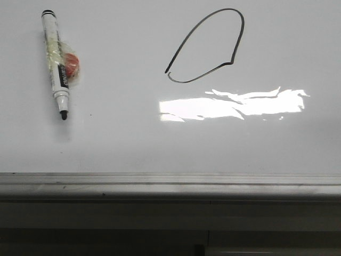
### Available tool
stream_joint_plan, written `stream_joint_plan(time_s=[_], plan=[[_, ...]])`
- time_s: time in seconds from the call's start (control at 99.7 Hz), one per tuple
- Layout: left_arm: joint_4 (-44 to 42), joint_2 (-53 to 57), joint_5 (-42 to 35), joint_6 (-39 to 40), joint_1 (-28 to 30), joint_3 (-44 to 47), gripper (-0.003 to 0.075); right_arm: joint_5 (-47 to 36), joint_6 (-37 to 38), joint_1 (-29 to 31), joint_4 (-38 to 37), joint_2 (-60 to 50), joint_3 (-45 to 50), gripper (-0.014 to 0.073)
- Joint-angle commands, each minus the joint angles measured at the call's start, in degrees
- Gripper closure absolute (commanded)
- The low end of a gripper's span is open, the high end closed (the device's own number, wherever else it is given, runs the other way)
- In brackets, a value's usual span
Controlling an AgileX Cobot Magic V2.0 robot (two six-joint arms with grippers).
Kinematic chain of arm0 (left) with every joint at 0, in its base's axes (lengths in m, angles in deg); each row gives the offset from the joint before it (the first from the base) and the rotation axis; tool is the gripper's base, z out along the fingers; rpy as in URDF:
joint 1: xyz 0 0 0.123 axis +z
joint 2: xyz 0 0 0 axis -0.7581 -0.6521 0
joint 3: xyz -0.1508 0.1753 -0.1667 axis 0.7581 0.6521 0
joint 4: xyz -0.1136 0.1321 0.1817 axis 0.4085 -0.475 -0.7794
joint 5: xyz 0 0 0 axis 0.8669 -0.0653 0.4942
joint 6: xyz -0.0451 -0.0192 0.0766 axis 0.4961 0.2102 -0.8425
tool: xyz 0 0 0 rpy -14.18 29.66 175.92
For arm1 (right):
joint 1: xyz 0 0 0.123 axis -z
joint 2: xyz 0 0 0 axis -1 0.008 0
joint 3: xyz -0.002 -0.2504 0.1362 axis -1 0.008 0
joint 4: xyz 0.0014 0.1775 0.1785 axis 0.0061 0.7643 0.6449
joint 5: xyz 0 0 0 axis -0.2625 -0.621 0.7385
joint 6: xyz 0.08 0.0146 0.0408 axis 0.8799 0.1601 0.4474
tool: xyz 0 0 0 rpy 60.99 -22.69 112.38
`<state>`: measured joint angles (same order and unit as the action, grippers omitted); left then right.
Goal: Write number 0 on whiteboard
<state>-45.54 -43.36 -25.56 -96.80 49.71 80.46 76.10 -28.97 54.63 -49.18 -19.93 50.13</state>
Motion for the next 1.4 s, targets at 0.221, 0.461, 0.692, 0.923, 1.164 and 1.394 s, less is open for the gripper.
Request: stream_joint_plan(time_s=[0.221,0.461,0.692,0.923,1.164,1.394], plan=[[-2.77,1.68,1.02,-1.46,-0.66,1.82,0.0740,-4.21,-0.11,0.41,0.48,0.71,-1.58,0.0662],[-2.18,1.68,1.02,-1.36,-0.75,1.82,0.0740,-4.21,-0.11,0.41,0.48,0.71,-1.58,0.0662],[-2.18,1.68,1.02,-1.36,-0.75,1.82,0.0740,-4.21,-0.11,0.41,0.48,0.71,-1.58,0.0662],[-2.18,1.68,1.02,-1.36,-0.75,1.82,0.0740,-4.21,-0.11,0.41,0.48,0.71,-1.58,0.0662],[-2.18,1.68,1.02,-1.36,-0.75,1.82,0.0740,-13.87,-0.11,0.41,0.35,0.71,5.28,0.0662],[-2.18,1.58,1.02,-1.36,-0.75,1.82,0.0740,-15.77,16.89,6.99,-17.37,0.71,7.18,0.0662]])
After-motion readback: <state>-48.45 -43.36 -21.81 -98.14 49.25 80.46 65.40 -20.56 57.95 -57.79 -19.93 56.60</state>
